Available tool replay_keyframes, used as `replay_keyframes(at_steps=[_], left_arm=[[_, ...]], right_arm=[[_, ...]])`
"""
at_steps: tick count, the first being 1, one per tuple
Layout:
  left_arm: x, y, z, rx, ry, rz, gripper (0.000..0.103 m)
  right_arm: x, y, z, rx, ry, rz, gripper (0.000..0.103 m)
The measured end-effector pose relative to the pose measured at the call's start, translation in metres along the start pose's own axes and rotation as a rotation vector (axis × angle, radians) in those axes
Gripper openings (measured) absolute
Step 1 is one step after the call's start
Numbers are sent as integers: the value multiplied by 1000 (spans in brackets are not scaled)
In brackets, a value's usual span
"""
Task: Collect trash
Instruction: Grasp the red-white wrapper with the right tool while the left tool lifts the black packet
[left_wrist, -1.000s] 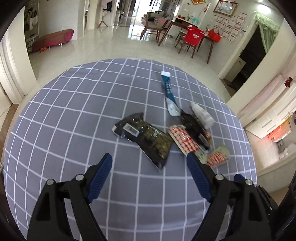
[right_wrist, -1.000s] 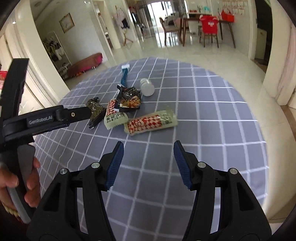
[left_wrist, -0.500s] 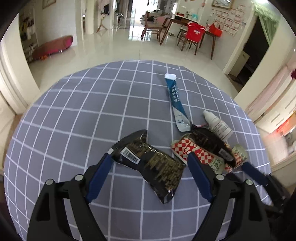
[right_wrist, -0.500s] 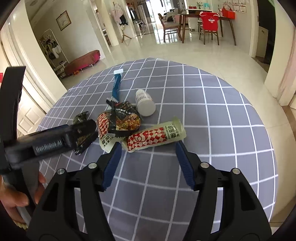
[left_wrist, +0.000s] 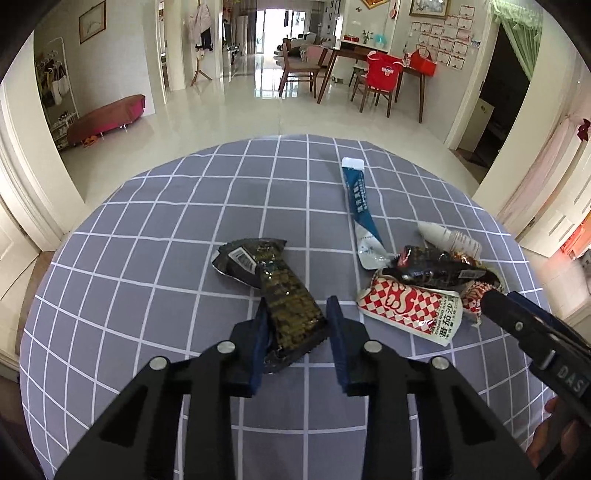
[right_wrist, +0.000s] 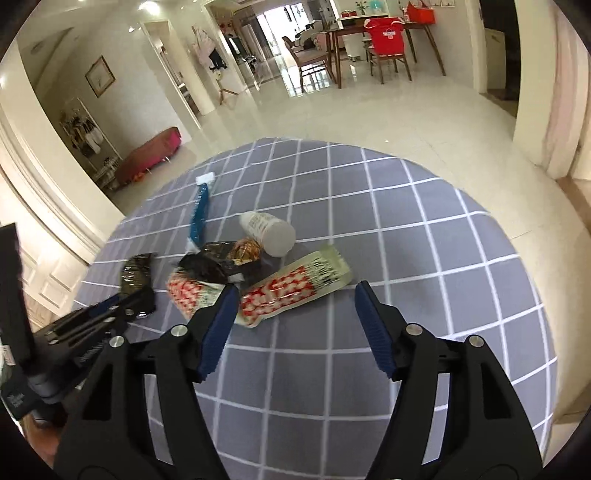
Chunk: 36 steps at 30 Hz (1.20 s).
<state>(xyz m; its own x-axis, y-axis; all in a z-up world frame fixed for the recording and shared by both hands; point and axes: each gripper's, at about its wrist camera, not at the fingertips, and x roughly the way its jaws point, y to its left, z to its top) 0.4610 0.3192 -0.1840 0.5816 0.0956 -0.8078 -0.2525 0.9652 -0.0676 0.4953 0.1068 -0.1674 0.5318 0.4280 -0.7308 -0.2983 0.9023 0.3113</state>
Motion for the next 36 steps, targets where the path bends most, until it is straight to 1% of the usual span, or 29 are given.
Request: replay_keyframes(at_steps=[1,4,6,9,10,12,13,14,16,18,22,24,25,28,31,33,36], left_arm=[[-2,2,-4,-1,-3,-4,29],[-6,2,-4,4,-14,-8,28],[-9,10,-7,7,-17,-14,27],[-11,12,-7,6,-15,-19,26],[-12,13,-8,5,-16,-21,26],[-13,16,-7,2,-19,-25,26],[-15,17,-7,2,-20,-29,26],[-17,17,-7,0,-22,-32,26],[-21,18,-9,4,-25,-34,26],[-26,16,-12,9,-27,-49,26],[-38,12,-17,21,-29,-82,25],[-48,9,-21,34,-38,-96,25],[-52,7,-22,40,-43,-102,25],[-69,1,-27,53,-58,-127,25],[-82,-9,-30,60,-61,-157,25],[-87,-15,-34,64,-56,-172,25],[-94,-25,-40,79,-56,-186,25]], right_arm=[[1,2,1,-14,1,-10,65],[6,8,4,-49,5,-41,65],[11,14,6,-82,11,-61,66],[14,22,4,-138,17,-79,62],[14,24,3,-158,19,-89,59],[14,24,2,-174,22,-87,57],[14,24,1,-175,22,-85,46],[12,22,1,-175,17,-95,42],[7,17,-1,-163,19,-65,41],[4,15,-3,-162,17,-54,40],[-7,14,-8,-164,-3,-38,34],[-14,12,-13,-157,-12,-24,29],[-18,9,-14,-150,-14,-16,6],[-31,-1,-20,-124,-12,28,6],[-41,-10,-27,-104,-14,32,6],[-49,-17,-31,-73,-15,62,5],[-64,-21,-37,-72,-45,59,5]])
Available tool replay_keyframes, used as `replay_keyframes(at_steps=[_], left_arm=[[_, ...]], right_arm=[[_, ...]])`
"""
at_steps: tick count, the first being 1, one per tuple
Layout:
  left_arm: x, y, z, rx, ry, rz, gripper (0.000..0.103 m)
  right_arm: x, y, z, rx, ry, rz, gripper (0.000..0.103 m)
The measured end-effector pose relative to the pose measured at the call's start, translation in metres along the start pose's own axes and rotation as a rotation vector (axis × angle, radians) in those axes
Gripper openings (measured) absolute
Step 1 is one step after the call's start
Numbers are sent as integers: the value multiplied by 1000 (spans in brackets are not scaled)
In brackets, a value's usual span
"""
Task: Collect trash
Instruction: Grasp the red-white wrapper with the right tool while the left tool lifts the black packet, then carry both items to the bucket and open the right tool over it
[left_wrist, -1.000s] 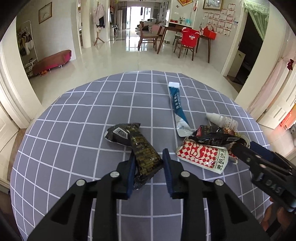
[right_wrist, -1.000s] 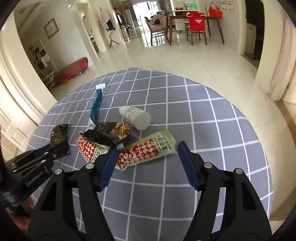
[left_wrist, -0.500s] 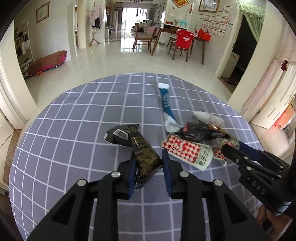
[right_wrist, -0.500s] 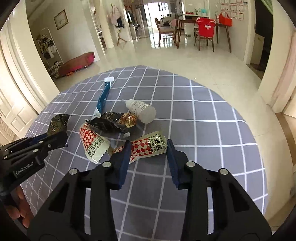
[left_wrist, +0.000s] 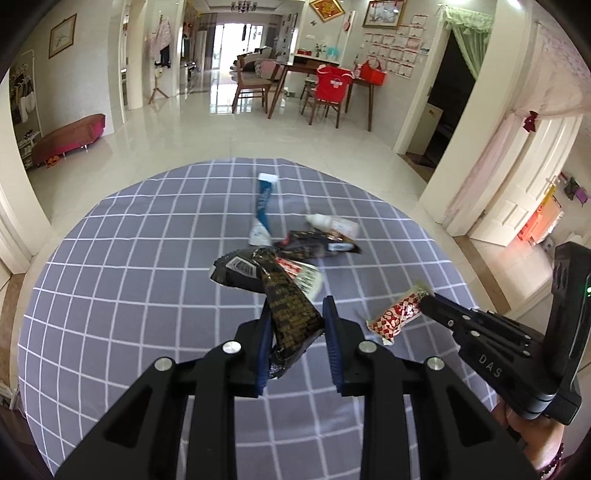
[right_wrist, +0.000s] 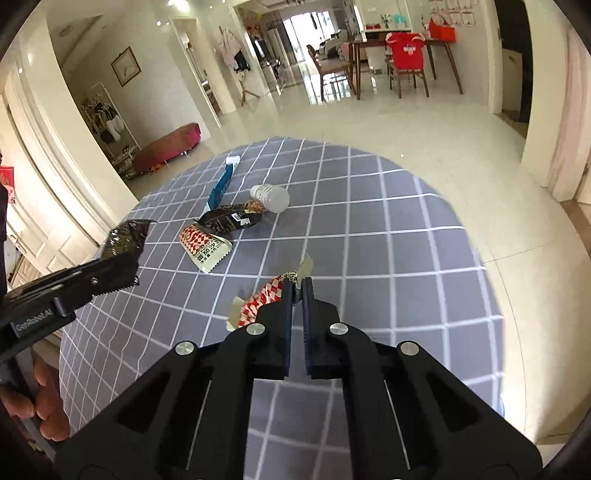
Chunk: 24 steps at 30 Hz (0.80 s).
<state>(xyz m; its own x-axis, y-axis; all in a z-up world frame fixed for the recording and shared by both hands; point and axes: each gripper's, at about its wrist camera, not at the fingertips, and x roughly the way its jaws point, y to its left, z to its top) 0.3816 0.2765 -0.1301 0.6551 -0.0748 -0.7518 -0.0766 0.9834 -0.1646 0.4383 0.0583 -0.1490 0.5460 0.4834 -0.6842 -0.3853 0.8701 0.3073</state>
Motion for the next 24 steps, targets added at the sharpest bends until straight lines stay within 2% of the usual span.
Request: replay_keyframes(at_steps=[4,12,16,24], left_arm=[[-2,-23,-6,31,9,-37,25],[-10,-79,-15,82,32,-157,25],[-7,-121,-23,131,46,-204,25],[11,-229,-54,250,107,-320,25]], right_arm=[[-25,-7,-5,21,-41,16,5],[-85,-35,-20,39,-123,-8,4],[-122,-62,-34,60,-165,-46,4],[-192,-135,-86,121,-224,-210,4]])
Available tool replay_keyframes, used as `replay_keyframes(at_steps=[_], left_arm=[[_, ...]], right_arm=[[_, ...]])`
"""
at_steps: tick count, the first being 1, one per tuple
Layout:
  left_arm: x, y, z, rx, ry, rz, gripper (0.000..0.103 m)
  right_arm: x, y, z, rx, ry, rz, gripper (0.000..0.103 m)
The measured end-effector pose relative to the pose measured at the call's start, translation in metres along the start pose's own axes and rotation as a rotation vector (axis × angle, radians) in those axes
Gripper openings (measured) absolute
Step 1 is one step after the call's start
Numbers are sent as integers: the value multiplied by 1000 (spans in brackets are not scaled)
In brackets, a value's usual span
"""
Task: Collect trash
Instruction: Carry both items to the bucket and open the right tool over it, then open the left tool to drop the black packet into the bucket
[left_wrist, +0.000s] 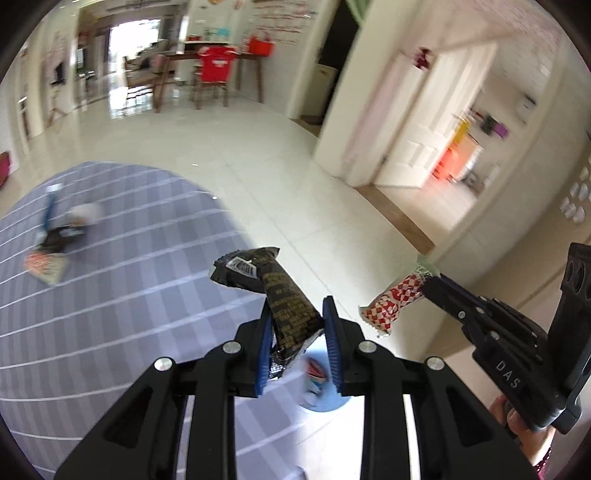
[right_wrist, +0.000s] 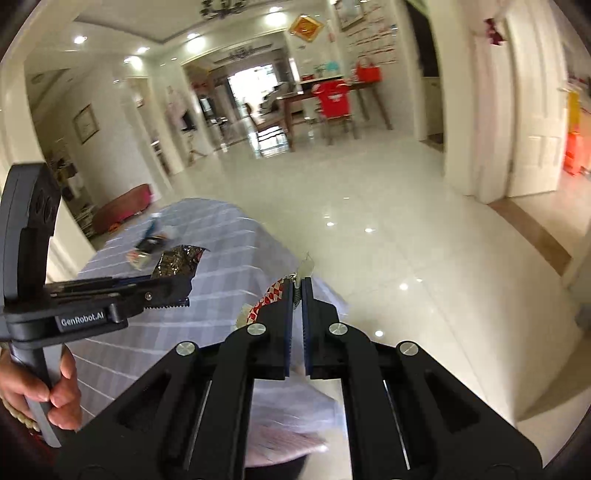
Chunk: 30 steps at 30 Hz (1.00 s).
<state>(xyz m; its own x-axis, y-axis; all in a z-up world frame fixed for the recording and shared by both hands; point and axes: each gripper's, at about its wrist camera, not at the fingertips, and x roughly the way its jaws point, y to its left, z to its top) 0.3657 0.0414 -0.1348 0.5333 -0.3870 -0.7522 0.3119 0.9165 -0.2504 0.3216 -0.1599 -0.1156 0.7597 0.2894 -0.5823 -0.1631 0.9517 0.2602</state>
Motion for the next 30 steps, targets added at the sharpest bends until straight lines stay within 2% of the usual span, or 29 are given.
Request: replay_keyframes(at_steps=[5,10,12,13,14,19,30], left_arm=[[40,-53,-6,69,50,-39,25],[79,-89,-13,114,100,-49,25],[94,-98,-16,126,123,-46,25],[102,-102,-18,126,138,-47,25],[106,-104,-19,127,146,-46,25],[127,-115,-31,156,187,-35,25],[138,-123,-36,178,213,-35,25]], right_arm=[[-16,-48,-20,41,2,-82,5],[-8,-78,-37,87,32,-99,9],[3,-90,-45,105,50,-117,23],[7,-94,-49,114,57,-126,43],[13,-100,-53,130,65,-137,56],[21,-119,-71,181,99,-135,56],[1,-138,-73,222,68,-126,57]])
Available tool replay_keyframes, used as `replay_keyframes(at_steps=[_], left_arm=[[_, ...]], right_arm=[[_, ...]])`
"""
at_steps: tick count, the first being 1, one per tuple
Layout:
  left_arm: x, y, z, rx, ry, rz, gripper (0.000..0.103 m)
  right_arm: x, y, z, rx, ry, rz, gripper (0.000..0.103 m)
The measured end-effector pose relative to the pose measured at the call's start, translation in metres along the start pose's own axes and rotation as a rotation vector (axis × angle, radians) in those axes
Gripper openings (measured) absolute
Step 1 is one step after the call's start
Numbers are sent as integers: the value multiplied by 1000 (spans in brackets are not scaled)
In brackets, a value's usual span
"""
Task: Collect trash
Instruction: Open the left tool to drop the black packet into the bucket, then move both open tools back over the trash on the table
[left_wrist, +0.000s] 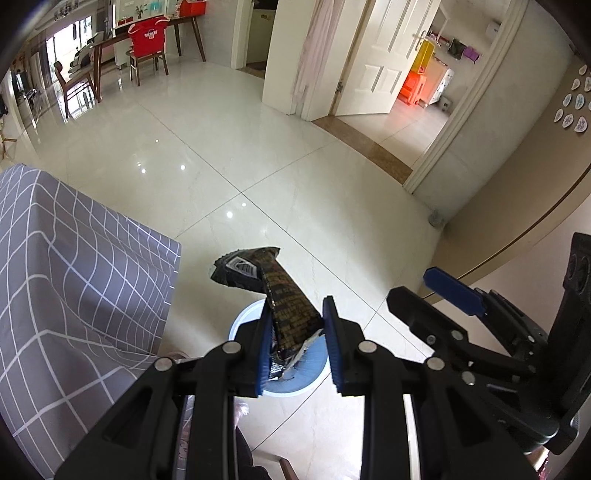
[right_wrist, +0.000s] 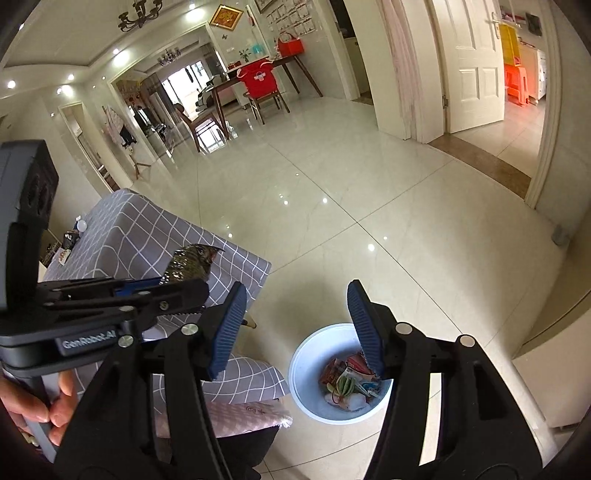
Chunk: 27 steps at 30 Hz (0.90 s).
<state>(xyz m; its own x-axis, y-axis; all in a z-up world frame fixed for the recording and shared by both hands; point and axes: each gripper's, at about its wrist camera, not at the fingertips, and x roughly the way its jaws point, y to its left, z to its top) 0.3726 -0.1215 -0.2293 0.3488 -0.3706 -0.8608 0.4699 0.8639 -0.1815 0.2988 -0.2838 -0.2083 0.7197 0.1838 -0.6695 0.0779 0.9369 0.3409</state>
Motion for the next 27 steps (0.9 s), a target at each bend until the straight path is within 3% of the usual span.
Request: replay_keyframes(at_steps=[14,16,18,20,27], left_arm=[[7,-10,3,-1,6,-24,28],[8,-12,3,-9,3,-23,36],[7,-9,5,-27,-7,-19,74],[4,-6,6,-49,-29,2,79],[-7,-1,5,-47,-37,12,79]], right_arm=[[-21,-15,5,45,-43,-8,58],[-24,-18,5,53,-49,-13,58],[-26,-22,5,63,-52,-20,59],[-29,-25,5,77,-58,-21,60],[-32,-22,6,73,-59,-27,60]])
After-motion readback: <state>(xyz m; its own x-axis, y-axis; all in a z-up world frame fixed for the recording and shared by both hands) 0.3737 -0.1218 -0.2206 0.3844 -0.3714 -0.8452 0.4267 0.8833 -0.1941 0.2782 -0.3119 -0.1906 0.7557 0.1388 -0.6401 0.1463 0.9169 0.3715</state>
